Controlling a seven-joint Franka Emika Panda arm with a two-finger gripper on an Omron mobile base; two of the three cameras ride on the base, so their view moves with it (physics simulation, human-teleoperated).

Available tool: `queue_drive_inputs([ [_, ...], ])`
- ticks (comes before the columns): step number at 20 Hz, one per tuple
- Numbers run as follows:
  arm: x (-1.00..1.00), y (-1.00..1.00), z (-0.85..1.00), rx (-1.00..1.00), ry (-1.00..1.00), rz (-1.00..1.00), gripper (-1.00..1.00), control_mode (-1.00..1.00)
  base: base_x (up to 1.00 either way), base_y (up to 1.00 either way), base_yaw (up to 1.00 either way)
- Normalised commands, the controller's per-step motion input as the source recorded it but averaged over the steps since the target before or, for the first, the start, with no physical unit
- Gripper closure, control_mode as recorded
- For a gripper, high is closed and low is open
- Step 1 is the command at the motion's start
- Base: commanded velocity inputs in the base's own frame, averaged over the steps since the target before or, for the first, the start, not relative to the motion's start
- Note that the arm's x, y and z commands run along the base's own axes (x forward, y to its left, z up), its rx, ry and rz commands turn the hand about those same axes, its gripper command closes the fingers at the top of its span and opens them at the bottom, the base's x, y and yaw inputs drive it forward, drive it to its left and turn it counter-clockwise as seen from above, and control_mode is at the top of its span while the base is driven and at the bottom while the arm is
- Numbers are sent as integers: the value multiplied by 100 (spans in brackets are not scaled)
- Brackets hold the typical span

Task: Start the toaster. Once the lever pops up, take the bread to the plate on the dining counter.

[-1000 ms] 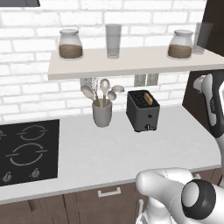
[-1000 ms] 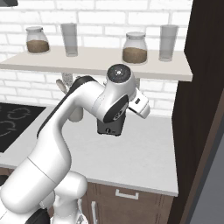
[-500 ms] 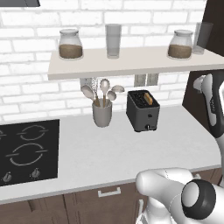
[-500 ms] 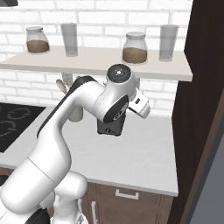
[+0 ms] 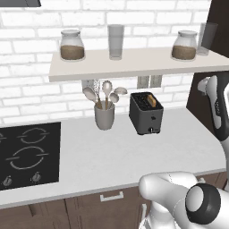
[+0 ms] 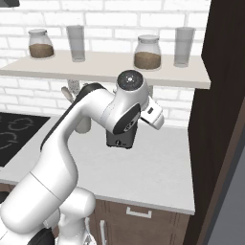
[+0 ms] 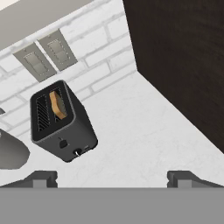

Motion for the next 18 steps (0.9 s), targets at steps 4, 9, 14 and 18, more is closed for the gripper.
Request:
queue_drive_inputs([
  [4,0,0,0,0,0,0,-100,-100,0,0,0],
  [9,0,0,0,0,0,0,-100,-100,0,0,0],
  [14,0,0,0,0,0,0,-100,-100,0,0,0],
  [18,0,0,0,0,0,0,-100,-100,0,0,0],
])
